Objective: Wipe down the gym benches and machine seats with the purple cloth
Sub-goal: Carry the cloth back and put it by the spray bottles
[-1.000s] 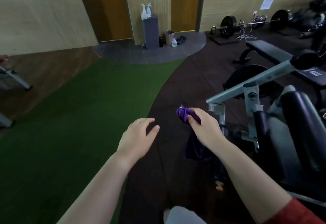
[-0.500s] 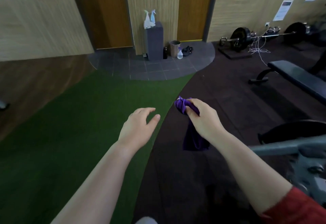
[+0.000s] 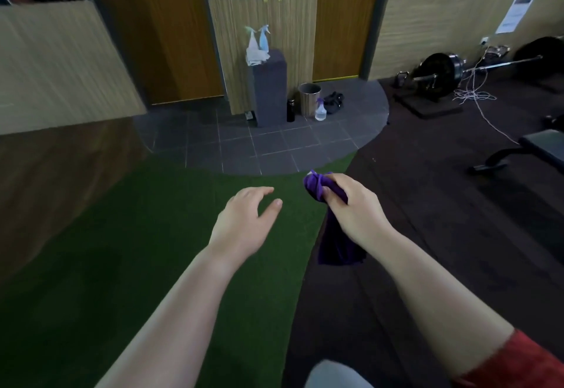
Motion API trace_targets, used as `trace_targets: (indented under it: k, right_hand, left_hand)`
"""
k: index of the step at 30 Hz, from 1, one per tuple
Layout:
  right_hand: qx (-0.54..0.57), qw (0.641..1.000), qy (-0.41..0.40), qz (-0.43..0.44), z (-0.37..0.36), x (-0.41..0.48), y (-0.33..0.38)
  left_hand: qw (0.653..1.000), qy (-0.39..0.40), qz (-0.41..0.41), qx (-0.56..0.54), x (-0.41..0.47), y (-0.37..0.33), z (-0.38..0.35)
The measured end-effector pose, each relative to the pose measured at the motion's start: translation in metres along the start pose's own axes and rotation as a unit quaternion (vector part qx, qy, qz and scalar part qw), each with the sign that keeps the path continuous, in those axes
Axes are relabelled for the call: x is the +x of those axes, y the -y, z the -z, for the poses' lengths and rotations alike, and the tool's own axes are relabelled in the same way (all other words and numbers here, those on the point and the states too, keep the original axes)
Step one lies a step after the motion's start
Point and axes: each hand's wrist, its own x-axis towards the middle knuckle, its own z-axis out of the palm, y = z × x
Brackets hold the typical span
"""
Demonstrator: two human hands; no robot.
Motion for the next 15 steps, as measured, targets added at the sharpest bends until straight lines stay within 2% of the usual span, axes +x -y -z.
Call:
trace_targets:
  k: [9, 15]
  right_hand:
    - [-0.008, 0.999, 0.019, 0.039, -0.069, 0.326, -0.022]
    - [0.0, 0.995, 0.055, 0.077, -0.112, 0.553, -0.008]
  left_hand:
    - [0.999, -0.023, -0.002, -0.022, 0.315, 0.073, 0.016]
    - [0.997, -0.064, 0.035, -0.033, 0.516, 0.118, 0.049]
